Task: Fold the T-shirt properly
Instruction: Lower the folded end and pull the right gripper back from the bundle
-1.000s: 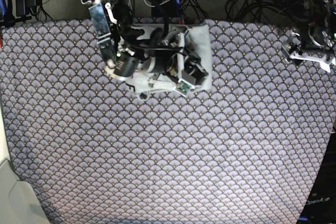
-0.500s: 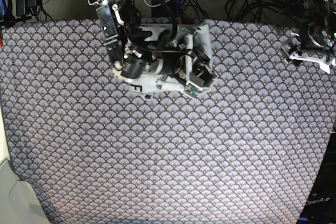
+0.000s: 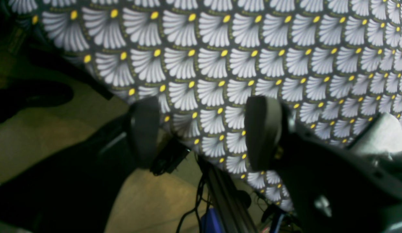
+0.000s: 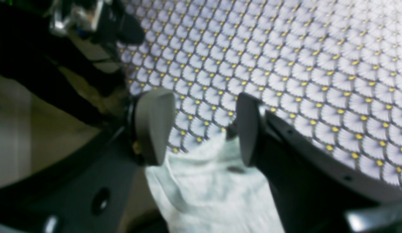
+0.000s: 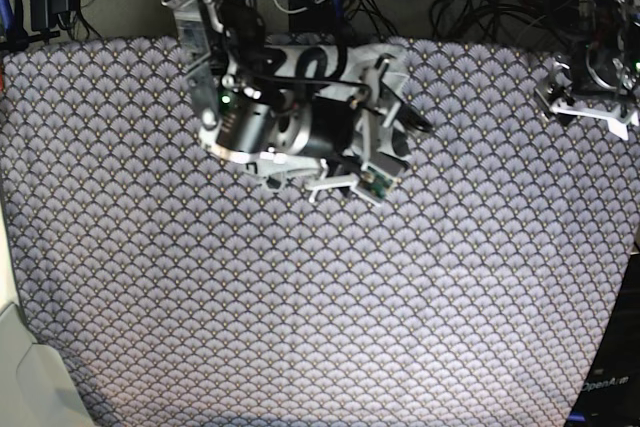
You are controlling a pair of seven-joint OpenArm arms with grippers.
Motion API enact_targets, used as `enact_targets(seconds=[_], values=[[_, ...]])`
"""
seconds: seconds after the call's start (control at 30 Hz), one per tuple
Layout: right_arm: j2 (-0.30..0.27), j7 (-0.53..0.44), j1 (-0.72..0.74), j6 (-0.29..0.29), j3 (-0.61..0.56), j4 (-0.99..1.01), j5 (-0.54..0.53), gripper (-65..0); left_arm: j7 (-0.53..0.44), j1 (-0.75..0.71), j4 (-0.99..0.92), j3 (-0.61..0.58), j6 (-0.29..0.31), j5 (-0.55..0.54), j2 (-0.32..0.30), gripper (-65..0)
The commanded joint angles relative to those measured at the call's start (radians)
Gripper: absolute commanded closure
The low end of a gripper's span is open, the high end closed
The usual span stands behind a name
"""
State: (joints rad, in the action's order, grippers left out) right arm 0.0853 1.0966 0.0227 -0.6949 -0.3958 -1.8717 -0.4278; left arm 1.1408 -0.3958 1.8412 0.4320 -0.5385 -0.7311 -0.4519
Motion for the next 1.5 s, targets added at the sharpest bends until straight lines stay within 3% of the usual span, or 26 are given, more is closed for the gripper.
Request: enact_targets(seconds=[0.0, 0.17, 0.23, 0.37, 0.53, 0.73, 1.47], values=[[-0.029, -0.008, 0.010, -0.003, 0.005, -0.012, -0.004, -35.2, -0.009, 0.004, 0.016, 0.008, -0.004, -0.008, -0.018, -39.7], [-0.178, -0.013, 0.004, -0.003, 0.031, -0.012, -0.004, -34.9, -0.009, -0.009, 0.031, -0.011, -0.004, -0.009, -0.006, -39.4], [-0.209, -0.013, 0.001, -0.003, 0.079, -0.012, -0.007, -33.4, -0.009, -0.013, 0.068, -0.051, -0.004, -0.005, 0.015, -39.3], [-0.209, -0.005, 0.000, -0.003, 0.134, -0.018, -0.010, -20.4, -0.009, -0.016, 0.096, -0.108, -0.005, 0.000, 0.035, -39.3], [-0.115, -0.005, -0.002, -0.003, 0.082, -0.001, -0.009, 0.0, -0.009, -0.018, 0.091, -0.108, -0.005, 0.000, 0.046, -39.3], [-0.048, -0.014, 0.021, -0.003, 0.018, 0.128, -0.006, 0.0, -0.012, -0.055, 0.096, -0.104, -0.010, 0.000, 0.041, -39.3], [-0.042, -0.167, 0.317, -0.003, -0.032, 0.551, -0.006, 0.0, -0.011, -0.079, 0.099, -0.114, -0.009, -0.005, 0.048, -39.3]])
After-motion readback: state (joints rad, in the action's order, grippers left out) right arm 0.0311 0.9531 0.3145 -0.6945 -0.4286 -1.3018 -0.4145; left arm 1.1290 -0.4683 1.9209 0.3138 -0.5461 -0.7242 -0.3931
